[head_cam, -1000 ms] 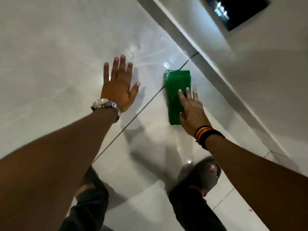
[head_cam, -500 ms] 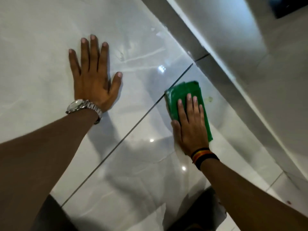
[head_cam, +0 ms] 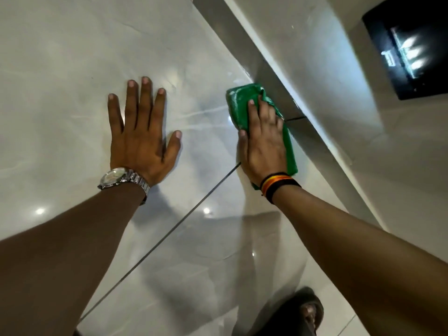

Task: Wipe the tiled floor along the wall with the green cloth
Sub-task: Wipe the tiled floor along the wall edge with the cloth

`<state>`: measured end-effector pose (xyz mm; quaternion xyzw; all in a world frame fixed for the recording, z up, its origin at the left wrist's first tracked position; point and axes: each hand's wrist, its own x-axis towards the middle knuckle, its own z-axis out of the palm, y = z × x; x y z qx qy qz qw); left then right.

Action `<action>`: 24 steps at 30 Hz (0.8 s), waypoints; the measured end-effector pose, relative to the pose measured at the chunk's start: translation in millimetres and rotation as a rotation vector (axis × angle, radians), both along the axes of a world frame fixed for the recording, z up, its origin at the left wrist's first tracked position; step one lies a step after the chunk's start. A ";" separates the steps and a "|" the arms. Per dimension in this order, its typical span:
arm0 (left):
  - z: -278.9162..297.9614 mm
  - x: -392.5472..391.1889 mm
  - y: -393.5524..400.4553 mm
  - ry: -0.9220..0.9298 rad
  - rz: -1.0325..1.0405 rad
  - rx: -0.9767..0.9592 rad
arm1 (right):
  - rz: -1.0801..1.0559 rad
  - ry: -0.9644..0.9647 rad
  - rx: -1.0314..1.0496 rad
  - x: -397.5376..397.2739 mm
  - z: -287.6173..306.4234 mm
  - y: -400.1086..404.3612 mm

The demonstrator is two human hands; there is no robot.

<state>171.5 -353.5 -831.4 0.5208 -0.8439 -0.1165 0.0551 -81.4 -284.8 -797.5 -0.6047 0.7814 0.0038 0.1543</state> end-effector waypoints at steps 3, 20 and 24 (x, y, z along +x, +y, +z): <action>-1.0 2.0 -2.0 -0.008 0.004 -0.005 | 0.036 -0.043 -0.022 -1.7 0.0 -5.7; -2.2 2.9 3.2 0.011 -0.002 -0.028 | 0.060 -0.147 -0.076 23.9 1.6 -62.3; -1.9 -0.6 3.9 0.015 0.004 -0.023 | 0.123 -0.180 -0.068 20.5 8.3 -51.9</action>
